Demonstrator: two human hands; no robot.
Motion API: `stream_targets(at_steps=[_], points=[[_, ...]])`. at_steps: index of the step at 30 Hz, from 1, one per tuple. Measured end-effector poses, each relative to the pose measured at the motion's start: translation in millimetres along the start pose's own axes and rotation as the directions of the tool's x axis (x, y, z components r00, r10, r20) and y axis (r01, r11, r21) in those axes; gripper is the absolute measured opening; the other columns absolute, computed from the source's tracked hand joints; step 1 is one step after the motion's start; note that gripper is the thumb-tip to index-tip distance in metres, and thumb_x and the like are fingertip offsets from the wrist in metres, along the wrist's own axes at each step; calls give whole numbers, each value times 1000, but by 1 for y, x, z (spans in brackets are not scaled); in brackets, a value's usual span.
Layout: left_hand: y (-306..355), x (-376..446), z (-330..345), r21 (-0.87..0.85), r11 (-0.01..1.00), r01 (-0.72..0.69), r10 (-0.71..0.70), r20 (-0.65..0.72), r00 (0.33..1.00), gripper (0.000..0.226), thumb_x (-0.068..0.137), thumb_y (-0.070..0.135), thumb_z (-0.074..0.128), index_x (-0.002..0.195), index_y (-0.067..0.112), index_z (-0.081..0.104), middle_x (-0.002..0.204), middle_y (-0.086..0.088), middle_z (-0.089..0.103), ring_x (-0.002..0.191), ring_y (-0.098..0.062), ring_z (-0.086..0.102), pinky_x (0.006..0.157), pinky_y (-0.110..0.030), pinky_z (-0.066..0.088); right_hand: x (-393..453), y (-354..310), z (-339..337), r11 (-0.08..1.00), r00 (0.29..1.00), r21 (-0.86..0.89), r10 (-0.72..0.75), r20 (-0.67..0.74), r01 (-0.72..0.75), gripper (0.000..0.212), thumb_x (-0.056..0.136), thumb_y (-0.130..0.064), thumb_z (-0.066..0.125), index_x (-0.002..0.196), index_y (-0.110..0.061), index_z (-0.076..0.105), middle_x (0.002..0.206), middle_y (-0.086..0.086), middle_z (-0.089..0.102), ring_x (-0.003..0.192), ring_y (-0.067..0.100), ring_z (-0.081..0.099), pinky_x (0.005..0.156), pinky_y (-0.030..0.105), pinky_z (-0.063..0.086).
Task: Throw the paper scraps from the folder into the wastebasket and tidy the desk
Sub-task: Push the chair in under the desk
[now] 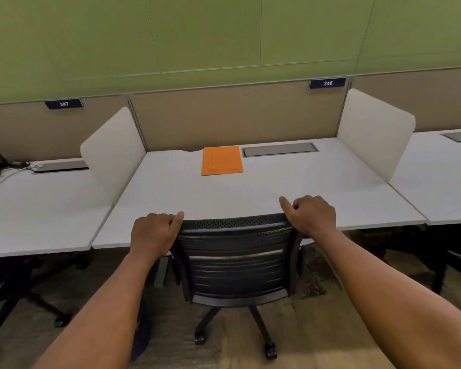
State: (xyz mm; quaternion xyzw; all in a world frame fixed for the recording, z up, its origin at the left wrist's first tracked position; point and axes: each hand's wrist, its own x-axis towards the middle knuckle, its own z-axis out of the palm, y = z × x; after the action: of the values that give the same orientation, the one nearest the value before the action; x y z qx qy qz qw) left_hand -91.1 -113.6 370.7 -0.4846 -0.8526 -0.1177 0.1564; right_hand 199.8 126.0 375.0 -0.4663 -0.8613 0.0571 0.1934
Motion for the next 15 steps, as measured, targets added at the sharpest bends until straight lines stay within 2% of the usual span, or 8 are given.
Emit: stream_targets(at_steps=[3, 6, 15], points=[[-3, 14, 5, -13, 1000, -1, 1, 15, 1000, 63, 100, 55, 20, 52, 23, 46, 53, 4, 55, 53, -18, 52, 58, -32, 43, 12, -2, 3, 1000, 1000, -4, 11, -15, -11, 73, 81, -78, 19, 57, -25, 63, 56, -14, 56, 58, 12, 53, 56, 27, 38], [-8, 25, 10, -13, 1000, 1, 0, 6, 1000, 59, 100, 53, 23, 52, 24, 43, 58, 2, 60, 60, -24, 55, 60, -34, 42, 21, -6, 5, 1000, 999, -14, 20, -30, -20, 69, 81, -76, 21, 54, -27, 60, 54, -16, 51, 58, 15, 51, 51, 26, 30], [-19, 46, 20, 1, 1000, -21, 21, 26, 999, 60, 98, 56, 18, 55, 25, 46, 60, 3, 60, 61, -22, 54, 59, -33, 39, 42, -14, 12, 999, 999, 23, 38, -6, -38, 68, 81, -76, 20, 52, -27, 57, 57, -14, 53, 56, 8, 46, 50, 25, 29]])
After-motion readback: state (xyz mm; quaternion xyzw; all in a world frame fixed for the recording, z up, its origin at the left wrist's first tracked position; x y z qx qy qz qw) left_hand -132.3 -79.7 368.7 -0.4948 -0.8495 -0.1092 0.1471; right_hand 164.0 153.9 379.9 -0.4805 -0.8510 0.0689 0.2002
